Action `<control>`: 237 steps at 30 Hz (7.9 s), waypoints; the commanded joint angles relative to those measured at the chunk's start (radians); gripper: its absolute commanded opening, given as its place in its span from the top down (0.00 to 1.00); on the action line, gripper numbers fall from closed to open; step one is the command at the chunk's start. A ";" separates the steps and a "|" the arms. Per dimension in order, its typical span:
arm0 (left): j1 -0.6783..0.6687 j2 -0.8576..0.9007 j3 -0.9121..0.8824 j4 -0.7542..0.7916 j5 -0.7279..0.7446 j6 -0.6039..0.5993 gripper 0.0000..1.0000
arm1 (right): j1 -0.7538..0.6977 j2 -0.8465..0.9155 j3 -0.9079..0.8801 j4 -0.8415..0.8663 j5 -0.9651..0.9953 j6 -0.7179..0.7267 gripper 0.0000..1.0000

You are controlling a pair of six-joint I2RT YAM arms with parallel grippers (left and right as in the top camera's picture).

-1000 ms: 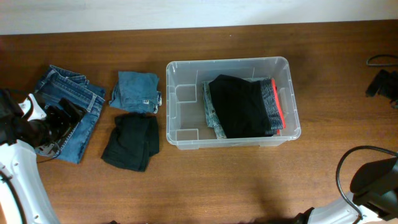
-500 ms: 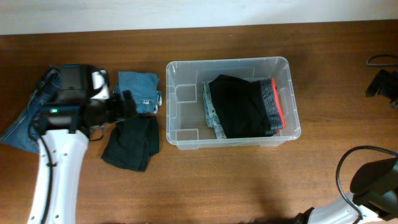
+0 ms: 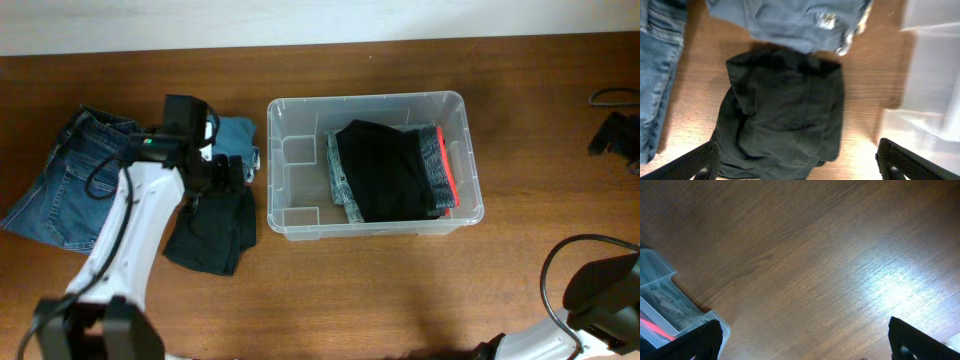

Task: Pack container
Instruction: 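Grasp the dark green garment with the left gripper, then lift the dark green garment and carry it into the container, then press the dark green garment down into the container's left side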

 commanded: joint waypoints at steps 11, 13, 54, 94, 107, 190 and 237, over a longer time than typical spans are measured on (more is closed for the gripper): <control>0.001 0.220 -0.010 -0.037 -0.032 0.012 0.01 | -0.001 -0.011 0.017 0.000 0.009 0.008 0.02; 0.001 0.240 -0.010 -0.033 -0.031 0.012 0.00 | -0.001 -0.011 0.017 0.000 0.009 0.008 0.01; 0.000 0.361 0.055 -0.129 -0.066 0.011 0.99 | -0.001 -0.011 0.017 0.000 0.008 0.008 0.02; -0.394 0.288 0.706 -0.305 0.063 -0.217 0.99 | -0.001 -0.011 0.017 0.000 0.009 0.008 0.02; -0.458 0.343 0.612 -0.273 0.037 -0.278 1.00 | -0.001 -0.011 0.017 0.000 0.009 0.008 0.02; -0.462 0.419 0.415 -0.138 -0.109 -0.315 0.04 | -0.001 -0.011 0.017 0.000 0.009 0.008 0.01; -0.433 0.408 0.386 -0.100 -0.020 -0.285 0.81 | -0.001 -0.011 0.017 0.000 0.009 0.008 0.02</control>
